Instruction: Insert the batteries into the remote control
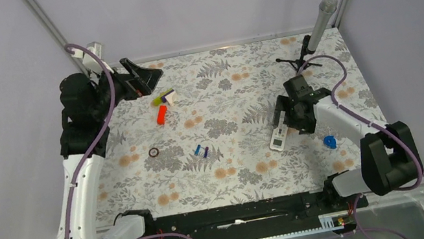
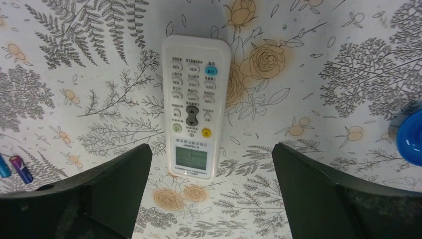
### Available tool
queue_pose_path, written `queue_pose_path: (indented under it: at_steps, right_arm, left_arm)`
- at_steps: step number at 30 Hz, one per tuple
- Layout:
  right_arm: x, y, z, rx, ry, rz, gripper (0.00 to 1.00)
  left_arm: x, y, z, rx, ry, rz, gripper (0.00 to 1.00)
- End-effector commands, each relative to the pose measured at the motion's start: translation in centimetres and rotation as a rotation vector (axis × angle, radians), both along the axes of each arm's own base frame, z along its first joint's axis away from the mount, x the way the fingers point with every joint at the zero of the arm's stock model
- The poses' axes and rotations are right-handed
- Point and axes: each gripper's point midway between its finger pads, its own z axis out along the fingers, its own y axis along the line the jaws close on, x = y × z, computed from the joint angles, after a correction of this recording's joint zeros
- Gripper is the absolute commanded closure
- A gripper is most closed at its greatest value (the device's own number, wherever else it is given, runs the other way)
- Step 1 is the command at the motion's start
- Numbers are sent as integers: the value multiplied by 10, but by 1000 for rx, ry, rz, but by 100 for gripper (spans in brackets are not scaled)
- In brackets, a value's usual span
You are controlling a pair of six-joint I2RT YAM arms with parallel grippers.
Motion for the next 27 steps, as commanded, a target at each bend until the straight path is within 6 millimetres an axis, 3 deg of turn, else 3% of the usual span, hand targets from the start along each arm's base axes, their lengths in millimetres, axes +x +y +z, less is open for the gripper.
queue_pose_path:
  at_steps: [1,7,12,19,23,27]
  right_arm:
    - [8,9,-10,-13,-38,-31,0]
    - [17,32,-24,62,-51,-33,0]
    - [18,23,-38,-16,7,-87,9]
    - [21,21,-49,-68,45,-125,20]
    - [21,22,-53,-78,63,-140,29]
    - [24,24,-52,-69,61,-147,51]
  left_arm:
    - [-4,5,19,9,-76,19,1]
    - [-16,2,23,29,-109,-19,1]
    - [-20,10,22,40,-129,26,1]
    - [-31,5,21,79,-143,-30,1]
    - [-34,5,16,98,-151,-36,1]
    - [-41,-5,4,116,-146,-123,1]
